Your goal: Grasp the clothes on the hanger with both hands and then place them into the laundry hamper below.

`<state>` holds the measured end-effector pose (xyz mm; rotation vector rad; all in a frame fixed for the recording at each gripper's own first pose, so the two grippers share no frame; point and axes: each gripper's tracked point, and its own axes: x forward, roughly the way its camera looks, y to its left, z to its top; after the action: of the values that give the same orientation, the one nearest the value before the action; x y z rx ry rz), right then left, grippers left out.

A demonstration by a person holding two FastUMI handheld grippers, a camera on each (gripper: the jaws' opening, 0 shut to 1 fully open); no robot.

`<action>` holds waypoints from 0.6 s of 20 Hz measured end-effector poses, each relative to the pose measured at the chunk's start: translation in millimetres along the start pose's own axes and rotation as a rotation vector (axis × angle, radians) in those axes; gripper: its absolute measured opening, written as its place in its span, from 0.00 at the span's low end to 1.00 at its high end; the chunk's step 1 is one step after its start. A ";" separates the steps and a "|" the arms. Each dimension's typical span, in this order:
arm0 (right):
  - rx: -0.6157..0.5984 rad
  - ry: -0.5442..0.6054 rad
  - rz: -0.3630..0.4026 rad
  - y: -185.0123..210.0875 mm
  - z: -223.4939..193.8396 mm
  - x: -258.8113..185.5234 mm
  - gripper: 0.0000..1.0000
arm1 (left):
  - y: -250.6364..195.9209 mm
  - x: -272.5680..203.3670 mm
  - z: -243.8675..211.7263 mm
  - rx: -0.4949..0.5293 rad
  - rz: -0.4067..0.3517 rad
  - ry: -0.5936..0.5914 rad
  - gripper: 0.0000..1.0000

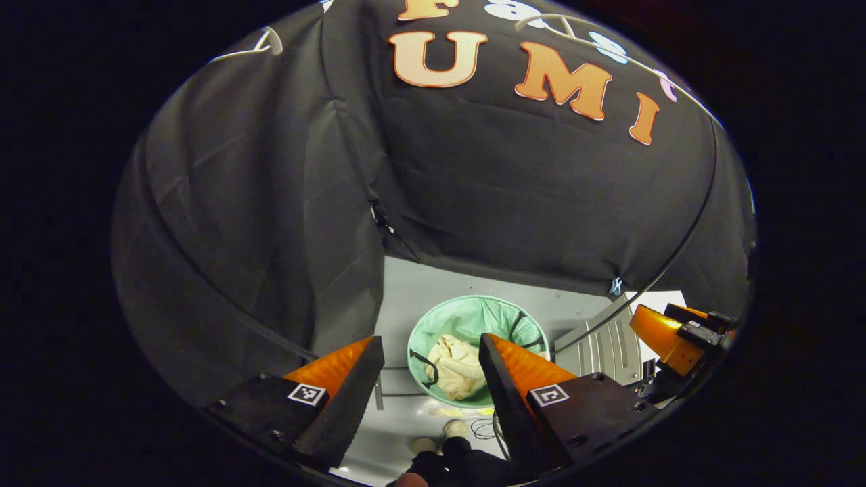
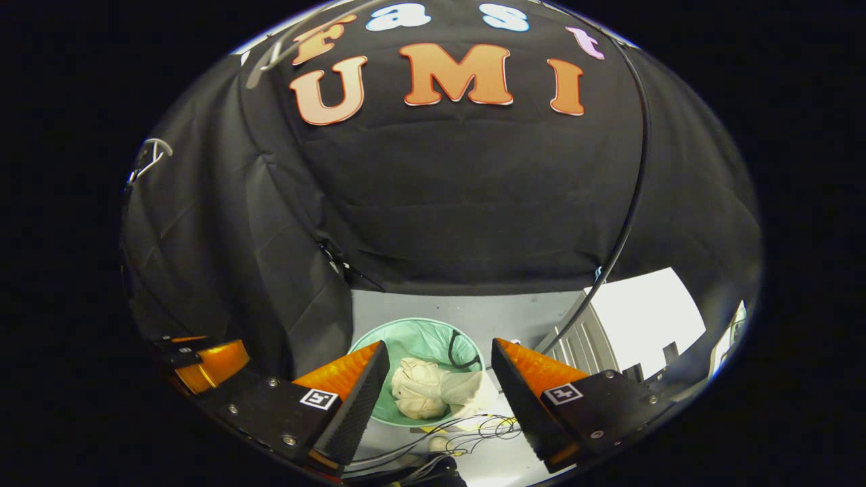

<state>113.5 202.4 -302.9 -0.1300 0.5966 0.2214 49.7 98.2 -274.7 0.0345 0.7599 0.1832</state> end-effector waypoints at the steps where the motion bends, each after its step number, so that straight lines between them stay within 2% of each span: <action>1: -0.023 -0.023 -0.012 1.9 6.9 -10.5 0.95 | 6.5 -9.1 6.5 0.009 0.004 -0.024 0.94; 7: -0.043 -0.139 -0.028 27.0 41.9 -73.1 0.95 | 31.4 -75.1 50.2 0.041 -0.007 -0.199 0.94; 8: -0.037 -0.163 -0.028 30.9 50.9 -82.4 0.95 | 30.2 -84.7 58.4 0.039 -0.014 -0.226 0.89; 9: -0.033 -0.186 -0.030 32.5 60.0 -92.8 0.95 | 28.7 -93.6 67.2 0.033 -0.021 -0.251 0.94; 11: -0.036 -0.232 -0.026 33.3 78.7 -112.2 0.95 | 23.1 -114.3 83.9 0.023 -0.051 -0.302 0.94; 12: -0.038 -0.260 -0.031 30.8 86.1 -123.0 0.95 | 21.6 -121.7 92.8 0.021 -0.063 -0.330 0.99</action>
<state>53.7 227.4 -164.0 -0.1447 0.3321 0.2153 23.9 101.1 -122.3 0.0588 0.4334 0.1062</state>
